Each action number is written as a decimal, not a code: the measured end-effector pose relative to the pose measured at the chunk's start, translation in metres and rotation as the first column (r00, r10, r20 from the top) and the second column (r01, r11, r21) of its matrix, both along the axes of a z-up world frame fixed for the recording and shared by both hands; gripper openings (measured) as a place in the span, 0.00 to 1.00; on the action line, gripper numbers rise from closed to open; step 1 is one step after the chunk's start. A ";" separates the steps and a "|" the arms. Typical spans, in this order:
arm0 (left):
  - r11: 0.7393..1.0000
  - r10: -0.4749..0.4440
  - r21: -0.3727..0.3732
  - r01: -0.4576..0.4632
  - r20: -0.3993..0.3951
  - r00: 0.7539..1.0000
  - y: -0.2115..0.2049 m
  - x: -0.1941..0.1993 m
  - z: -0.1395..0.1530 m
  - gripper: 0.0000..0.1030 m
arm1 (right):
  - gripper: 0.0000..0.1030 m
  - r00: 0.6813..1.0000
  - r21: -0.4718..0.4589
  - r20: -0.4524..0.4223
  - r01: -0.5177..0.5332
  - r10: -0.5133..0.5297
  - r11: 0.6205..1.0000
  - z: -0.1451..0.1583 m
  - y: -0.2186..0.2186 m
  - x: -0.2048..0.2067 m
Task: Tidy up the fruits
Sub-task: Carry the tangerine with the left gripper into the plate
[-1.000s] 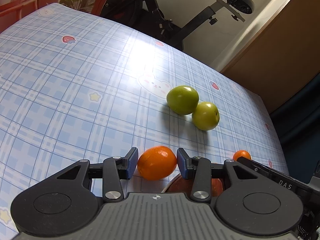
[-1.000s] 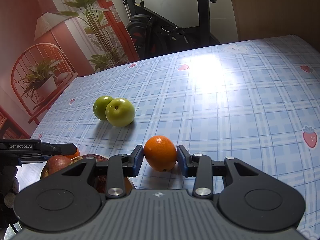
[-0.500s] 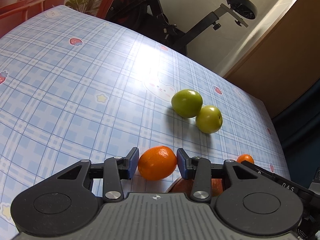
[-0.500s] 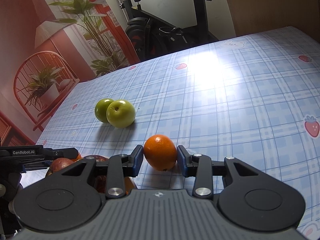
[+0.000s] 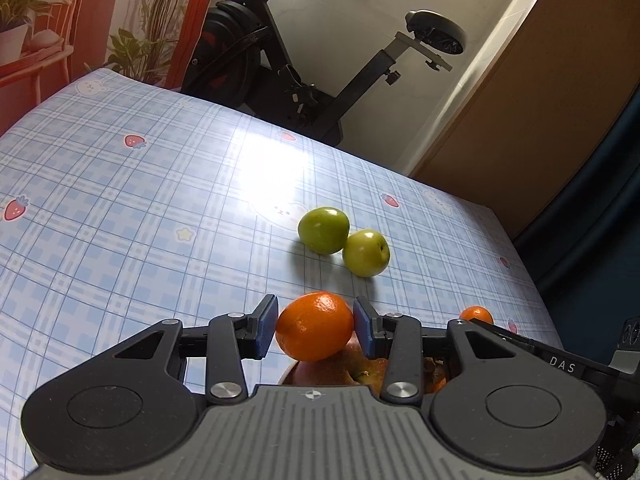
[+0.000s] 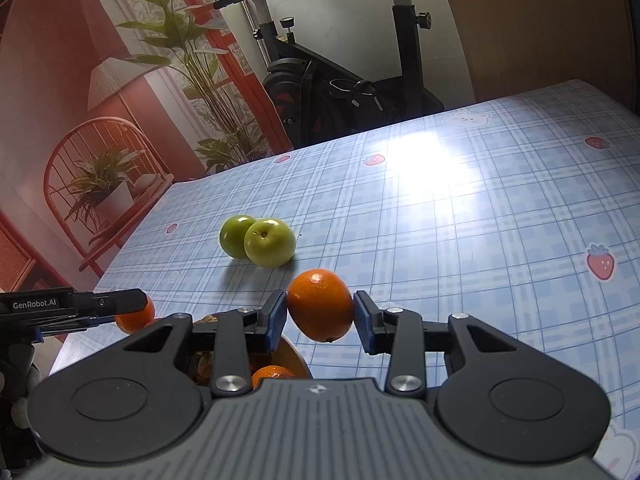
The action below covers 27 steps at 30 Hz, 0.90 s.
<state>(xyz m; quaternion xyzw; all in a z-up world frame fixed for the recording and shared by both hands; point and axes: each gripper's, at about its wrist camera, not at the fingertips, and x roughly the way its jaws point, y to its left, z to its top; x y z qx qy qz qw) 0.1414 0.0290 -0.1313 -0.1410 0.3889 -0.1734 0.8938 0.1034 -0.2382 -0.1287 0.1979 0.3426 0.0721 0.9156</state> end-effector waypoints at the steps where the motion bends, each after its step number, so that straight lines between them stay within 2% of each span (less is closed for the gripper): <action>1: 1.000 -0.001 0.007 0.001 0.013 1.000 0.000 -0.004 0.003 0.42 | 0.38 1.000 -0.003 0.004 0.001 -0.001 1.000 0.003 0.000 -0.004; 8: 0.998 -0.064 0.000 0.064 0.062 0.996 -0.005 -0.034 0.023 0.42 | 0.38 0.999 -0.026 0.037 -0.025 0.025 0.999 0.022 0.005 -0.035; 13: 0.994 -0.107 -0.015 0.107 0.047 0.993 -0.006 -0.055 0.021 0.42 | 0.38 0.998 -0.046 0.031 -0.046 0.048 0.998 0.027 0.007 -0.056; 27: 0.976 -0.212 0.053 0.211 0.013 0.977 -0.016 -0.105 0.014 0.42 | 0.38 0.993 -0.089 -0.002 -0.118 0.118 0.989 0.030 0.035 -0.096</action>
